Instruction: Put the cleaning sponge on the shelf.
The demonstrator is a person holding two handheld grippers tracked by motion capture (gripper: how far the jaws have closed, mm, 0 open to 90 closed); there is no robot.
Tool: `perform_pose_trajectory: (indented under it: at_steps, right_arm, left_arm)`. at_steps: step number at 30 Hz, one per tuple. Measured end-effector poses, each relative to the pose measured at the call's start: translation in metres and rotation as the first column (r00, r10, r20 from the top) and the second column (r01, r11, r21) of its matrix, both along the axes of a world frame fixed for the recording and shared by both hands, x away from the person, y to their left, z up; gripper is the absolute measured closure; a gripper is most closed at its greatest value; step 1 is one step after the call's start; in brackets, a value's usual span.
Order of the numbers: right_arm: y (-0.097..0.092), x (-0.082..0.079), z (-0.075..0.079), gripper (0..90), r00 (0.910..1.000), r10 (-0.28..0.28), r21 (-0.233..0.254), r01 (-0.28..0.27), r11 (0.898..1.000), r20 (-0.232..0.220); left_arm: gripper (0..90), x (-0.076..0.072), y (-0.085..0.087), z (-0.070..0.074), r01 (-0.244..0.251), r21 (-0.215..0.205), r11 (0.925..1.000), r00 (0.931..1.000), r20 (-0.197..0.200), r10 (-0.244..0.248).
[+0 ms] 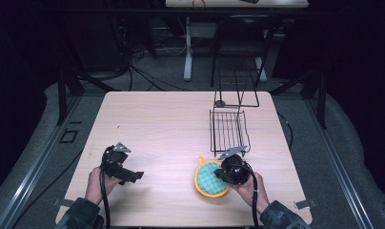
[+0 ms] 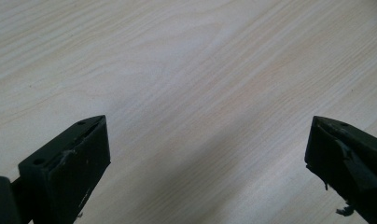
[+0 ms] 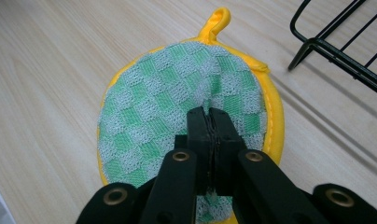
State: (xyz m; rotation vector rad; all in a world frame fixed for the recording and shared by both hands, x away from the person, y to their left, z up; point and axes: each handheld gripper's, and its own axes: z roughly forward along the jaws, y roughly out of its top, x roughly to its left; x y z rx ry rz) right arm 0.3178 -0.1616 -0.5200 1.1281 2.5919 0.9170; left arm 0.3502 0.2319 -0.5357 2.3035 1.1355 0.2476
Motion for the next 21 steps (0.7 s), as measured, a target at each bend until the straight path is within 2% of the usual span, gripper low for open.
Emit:
perform_pose_trajectory:
  at_steps: [5,21]
  right_arm:
    - [0.001,-0.003,0.003,89.2,0.9997,0.004,0.012,-0.004,1.000,0.022]
    - [-0.002,-0.007,0.012,89.2,0.9991,0.002,0.047,-0.004,0.999,0.042]
  left_arm:
    - [0.0,0.000,-0.001,-0.001,0.001,-0.003,1.0000,1.0000,-0.001,-0.001]
    - [0.0,0.000,0.000,-0.001,0.004,-0.003,1.0000,1.0000,-0.006,-0.005]
